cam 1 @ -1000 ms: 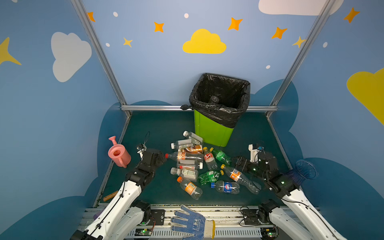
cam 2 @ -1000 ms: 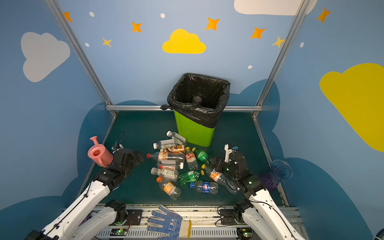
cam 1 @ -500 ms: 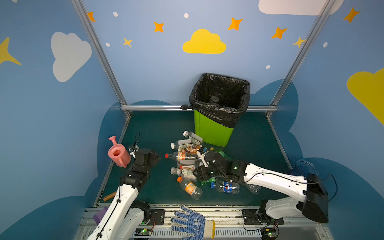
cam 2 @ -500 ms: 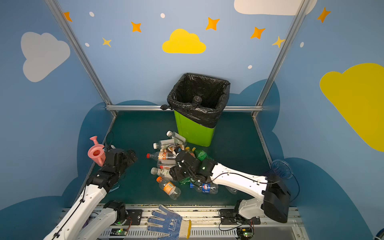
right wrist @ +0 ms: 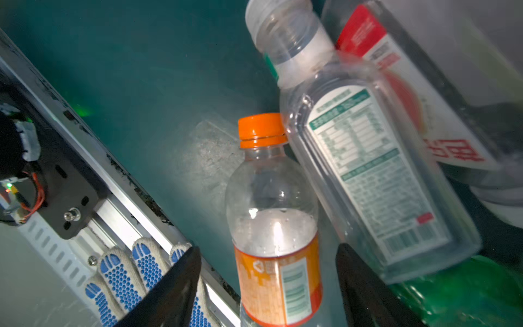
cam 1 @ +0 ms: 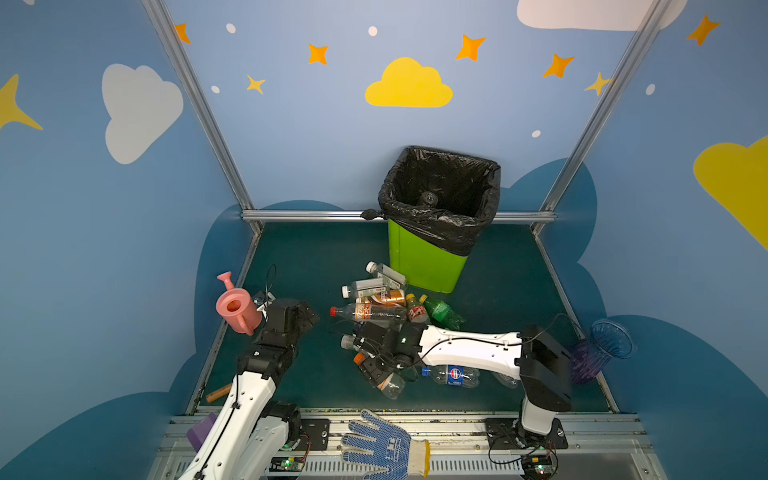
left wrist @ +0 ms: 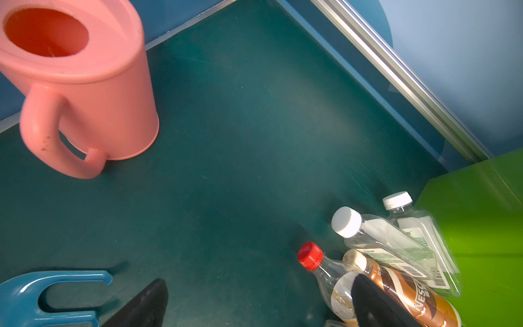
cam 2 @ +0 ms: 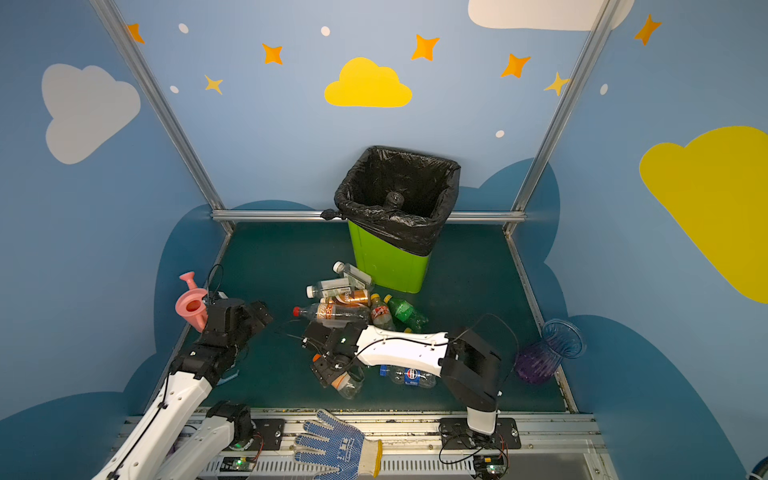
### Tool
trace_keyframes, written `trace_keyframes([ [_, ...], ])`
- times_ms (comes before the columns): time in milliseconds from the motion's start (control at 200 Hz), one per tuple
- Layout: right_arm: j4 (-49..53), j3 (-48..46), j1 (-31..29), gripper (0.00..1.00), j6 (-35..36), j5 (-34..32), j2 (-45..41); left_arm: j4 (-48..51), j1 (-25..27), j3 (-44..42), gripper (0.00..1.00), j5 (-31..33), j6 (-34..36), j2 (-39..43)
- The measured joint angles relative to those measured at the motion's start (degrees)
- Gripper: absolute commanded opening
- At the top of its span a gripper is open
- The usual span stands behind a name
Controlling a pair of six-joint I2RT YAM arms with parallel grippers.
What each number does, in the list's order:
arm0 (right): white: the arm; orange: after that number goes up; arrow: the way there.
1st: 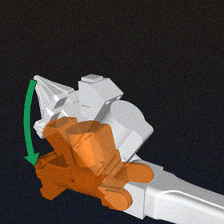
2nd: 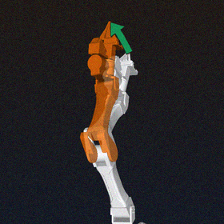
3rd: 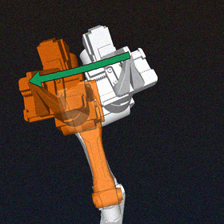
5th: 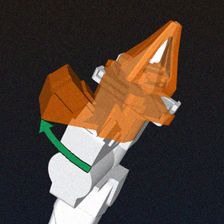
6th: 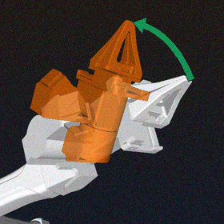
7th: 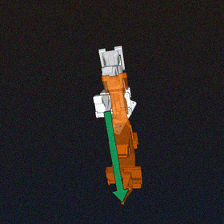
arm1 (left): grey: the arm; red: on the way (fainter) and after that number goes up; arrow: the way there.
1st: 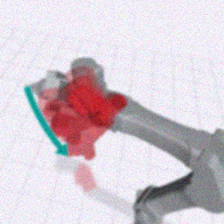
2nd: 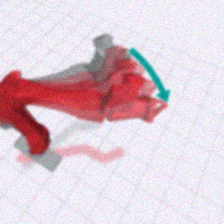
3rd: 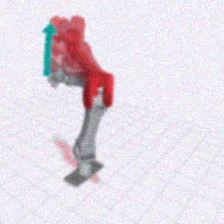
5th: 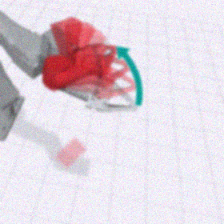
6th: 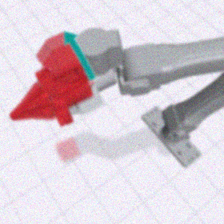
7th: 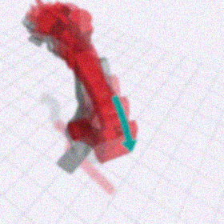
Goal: Throw the plastic bottles in the bin
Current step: 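Reach the right gripper across the pile and grasp an orange-capped bottle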
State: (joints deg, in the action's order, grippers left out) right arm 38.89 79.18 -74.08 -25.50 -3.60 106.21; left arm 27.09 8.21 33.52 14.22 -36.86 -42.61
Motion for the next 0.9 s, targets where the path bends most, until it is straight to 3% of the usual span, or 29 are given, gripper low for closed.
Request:
trace_keyframes([
  [516, 12.09, 9.33, -0.39, 0.72, 3.56, 0.09, 10.69, 0.61, -0.83, -1.01, 1.00, 0.02, 0.17, 2.01],
  [656, 13.88, 11.32, -0.42, 0.67, 4.09, 0.22, 12.61, 0.90, -1.07, -1.42, 1.00, 0.02, 0.17, 2.49],
  [816, 14.80, 12.74, -0.79, 0.52, 5.01, 0.31, 13.79, 1.25, -1.25, -1.51, 1.00, 0.02, 0.17, 3.02],
  [896, 14.93, 12.76, -1.03, 0.51, 5.07, 0.20, 13.77, 1.46, -1.42, -1.51, 1.00, 0.02, 0.17, 3.21],
])
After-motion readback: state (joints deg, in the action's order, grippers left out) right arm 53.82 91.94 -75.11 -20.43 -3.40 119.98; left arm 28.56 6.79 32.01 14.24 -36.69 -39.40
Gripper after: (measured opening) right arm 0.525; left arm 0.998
